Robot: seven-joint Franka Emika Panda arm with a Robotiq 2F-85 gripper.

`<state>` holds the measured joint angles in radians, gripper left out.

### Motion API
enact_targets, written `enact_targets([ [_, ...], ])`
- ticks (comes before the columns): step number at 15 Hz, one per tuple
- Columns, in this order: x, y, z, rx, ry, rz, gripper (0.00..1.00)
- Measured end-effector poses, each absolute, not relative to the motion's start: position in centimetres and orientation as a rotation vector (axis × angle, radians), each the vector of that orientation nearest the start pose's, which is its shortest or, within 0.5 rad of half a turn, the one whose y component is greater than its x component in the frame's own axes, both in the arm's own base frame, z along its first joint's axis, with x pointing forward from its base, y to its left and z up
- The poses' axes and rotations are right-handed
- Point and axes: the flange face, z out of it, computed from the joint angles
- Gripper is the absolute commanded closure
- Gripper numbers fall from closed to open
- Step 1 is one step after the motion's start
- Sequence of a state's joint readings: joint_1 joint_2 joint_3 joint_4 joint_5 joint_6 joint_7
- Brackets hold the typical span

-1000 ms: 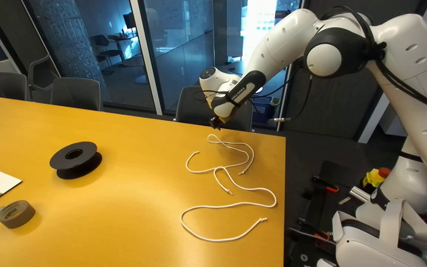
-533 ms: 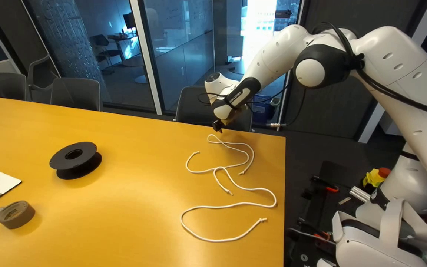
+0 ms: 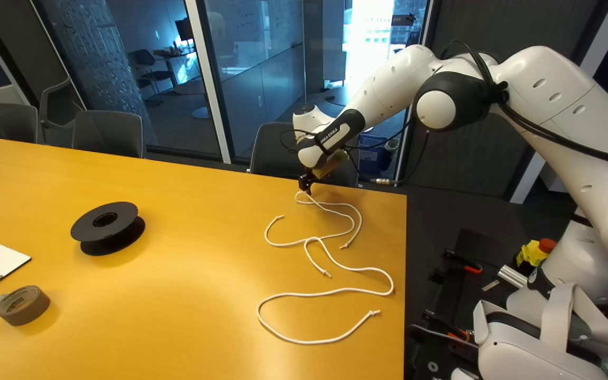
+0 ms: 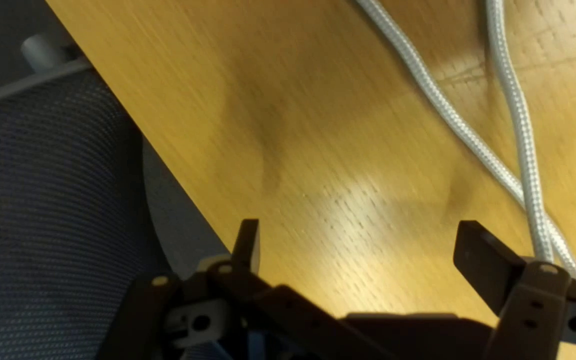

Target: Untangle the rope on the table.

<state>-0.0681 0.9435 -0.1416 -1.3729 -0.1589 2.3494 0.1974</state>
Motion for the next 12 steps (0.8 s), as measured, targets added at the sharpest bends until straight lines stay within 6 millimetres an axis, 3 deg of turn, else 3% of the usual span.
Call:
enact_targets([
  [12, 72.7, -10.7, 15.5, -3.205, 0.157, 0.042, 0.0],
])
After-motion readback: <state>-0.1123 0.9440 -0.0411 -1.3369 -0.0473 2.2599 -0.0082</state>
